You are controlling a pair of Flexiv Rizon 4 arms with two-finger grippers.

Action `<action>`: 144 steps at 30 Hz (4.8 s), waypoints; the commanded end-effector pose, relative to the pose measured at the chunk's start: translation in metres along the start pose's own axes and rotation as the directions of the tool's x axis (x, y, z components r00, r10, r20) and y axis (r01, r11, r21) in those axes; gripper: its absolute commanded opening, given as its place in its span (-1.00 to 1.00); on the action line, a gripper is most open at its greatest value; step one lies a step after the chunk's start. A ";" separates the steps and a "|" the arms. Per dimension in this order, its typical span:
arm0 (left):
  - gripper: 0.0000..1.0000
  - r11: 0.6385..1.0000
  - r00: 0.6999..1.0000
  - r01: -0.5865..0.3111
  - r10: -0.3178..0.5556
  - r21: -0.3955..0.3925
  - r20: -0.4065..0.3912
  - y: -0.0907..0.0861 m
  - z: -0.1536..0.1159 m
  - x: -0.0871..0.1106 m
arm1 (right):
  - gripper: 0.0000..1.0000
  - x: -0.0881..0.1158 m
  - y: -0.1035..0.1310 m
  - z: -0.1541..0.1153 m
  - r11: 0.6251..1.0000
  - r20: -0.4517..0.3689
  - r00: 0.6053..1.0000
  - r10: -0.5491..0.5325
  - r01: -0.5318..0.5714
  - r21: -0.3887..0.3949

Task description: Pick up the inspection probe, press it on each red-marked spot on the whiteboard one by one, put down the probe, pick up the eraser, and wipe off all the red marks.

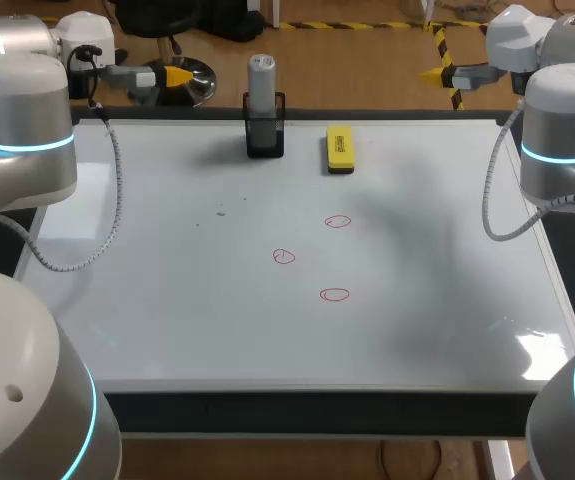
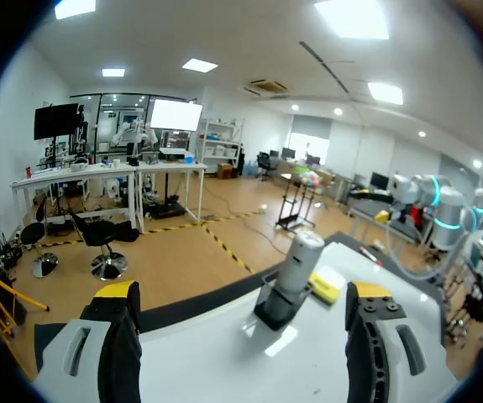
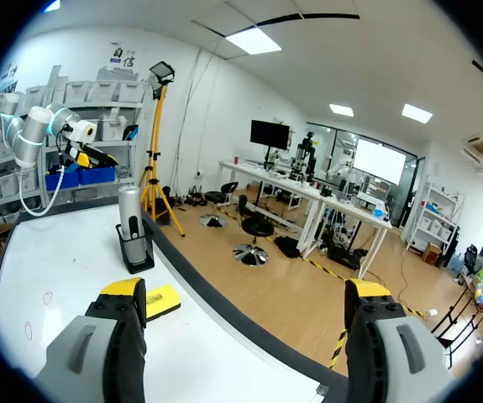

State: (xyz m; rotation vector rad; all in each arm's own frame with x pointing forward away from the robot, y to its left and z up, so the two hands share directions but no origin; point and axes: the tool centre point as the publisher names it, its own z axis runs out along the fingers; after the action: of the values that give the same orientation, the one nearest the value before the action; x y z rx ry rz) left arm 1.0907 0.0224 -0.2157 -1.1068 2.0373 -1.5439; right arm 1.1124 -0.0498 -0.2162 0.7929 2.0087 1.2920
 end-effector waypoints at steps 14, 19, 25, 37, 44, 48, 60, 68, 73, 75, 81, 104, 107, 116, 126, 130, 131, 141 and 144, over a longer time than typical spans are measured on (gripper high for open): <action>1.00 1.000 1.000 0.000 0.000 0.003 -0.001 0.001 0.001 -0.001 | 1.00 0.000 0.000 0.000 1.000 0.000 1.000 0.000 0.000 0.000; 1.00 1.000 1.000 0.000 0.000 0.003 -0.001 0.001 0.001 -0.001 | 1.00 0.000 0.000 0.000 1.000 0.000 1.000 0.000 0.000 0.000; 1.00 1.000 1.000 0.000 0.000 0.003 -0.001 0.001 0.001 -0.001 | 1.00 0.000 0.000 0.000 1.000 0.000 1.000 0.000 0.000 0.000; 1.00 1.000 1.000 0.000 0.000 0.003 -0.001 0.001 0.001 -0.001 | 1.00 0.000 0.000 0.000 1.000 0.000 1.000 0.000 0.000 0.000; 1.00 1.000 1.000 0.000 0.000 0.003 -0.001 0.001 0.001 -0.001 | 1.00 0.000 0.000 0.000 1.000 0.000 1.000 0.000 0.000 0.000; 1.00 1.000 0.999 -0.015 0.016 0.006 -0.028 -0.002 0.007 -0.008 | 1.00 0.000 0.000 0.000 1.000 0.000 1.000 0.000 0.000 0.000; 1.00 0.990 0.939 -0.118 0.136 0.075 -0.317 -0.013 0.054 -0.023 | 1.00 0.000 0.000 0.000 1.000 0.000 1.000 0.000 0.000 0.000; 1.00 0.971 0.841 -0.164 0.230 0.174 -0.489 -0.027 0.080 -0.024 | 1.00 0.000 0.000 0.000 1.000 0.000 1.000 0.000 0.000 0.000; 1.00 0.962 0.792 -0.169 0.263 0.216 -0.551 -0.028 0.100 -0.022 | 1.00 0.000 0.000 0.000 1.000 0.000 1.000 0.000 0.000 0.000; 1.00 0.959 0.767 -0.165 0.271 0.229 -0.581 -0.027 0.109 -0.018 | 1.00 0.000 0.000 0.000 1.000 0.000 1.000 0.000 0.000 0.000; 1.00 0.954 0.707 -0.149 0.286 0.258 -0.647 -0.024 0.127 -0.010 | 1.00 0.000 0.000 0.000 1.000 0.000 1.000 0.000 0.000 0.000; 1.00 0.954 0.621 -0.147 0.295 0.261 -0.726 -0.014 0.151 0.034 | 1.00 0.000 0.000 0.000 1.000 0.000 1.000 0.000 0.000 0.000; 1.00 0.957 0.616 -0.148 0.287 0.251 -0.733 -0.011 0.159 0.042 | 1.00 0.000 0.000 0.000 1.000 0.000 1.000 0.000 0.000 0.000; 1.00 0.961 0.647 -0.139 0.271 0.239 -0.713 -0.009 0.167 0.059 | 1.00 0.000 0.000 0.000 1.000 0.000 1.000 0.000 0.000 0.000; 1.00 0.971 0.628 -0.126 0.236 0.202 -0.742 -0.002 0.161 0.076 | 1.00 0.000 0.000 0.000 1.000 0.000 1.000 0.000 0.000 0.000; 1.00 0.972 0.628 -0.136 0.234 0.191 -0.742 0.004 0.156 0.081 | 1.00 0.000 0.000 0.000 1.000 0.000 1.000 0.000 0.000 0.000; 1.00 0.972 0.627 -0.135 0.232 0.190 -0.743 0.005 0.155 0.081 | 1.00 0.000 0.000 0.000 1.000 0.000 1.000 0.000 0.000 0.000; 1.00 0.967 0.656 -0.129 0.249 0.220 -0.712 0.012 0.147 0.084 | 1.00 0.000 0.000 0.000 1.000 0.000 1.000 0.000 0.000 0.000; 1.00 0.966 0.668 -0.123 0.250 0.228 -0.701 0.015 0.148 0.087 | 1.00 0.000 0.000 0.000 1.000 0.000 1.000 0.000 0.000 0.000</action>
State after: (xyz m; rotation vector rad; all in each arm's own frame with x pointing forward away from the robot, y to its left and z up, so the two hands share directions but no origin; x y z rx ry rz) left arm 1.1439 -0.1341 -0.2656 -0.0968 2.3512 -2.2635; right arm 1.1123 -0.0497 -0.2161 0.7929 2.0086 1.2920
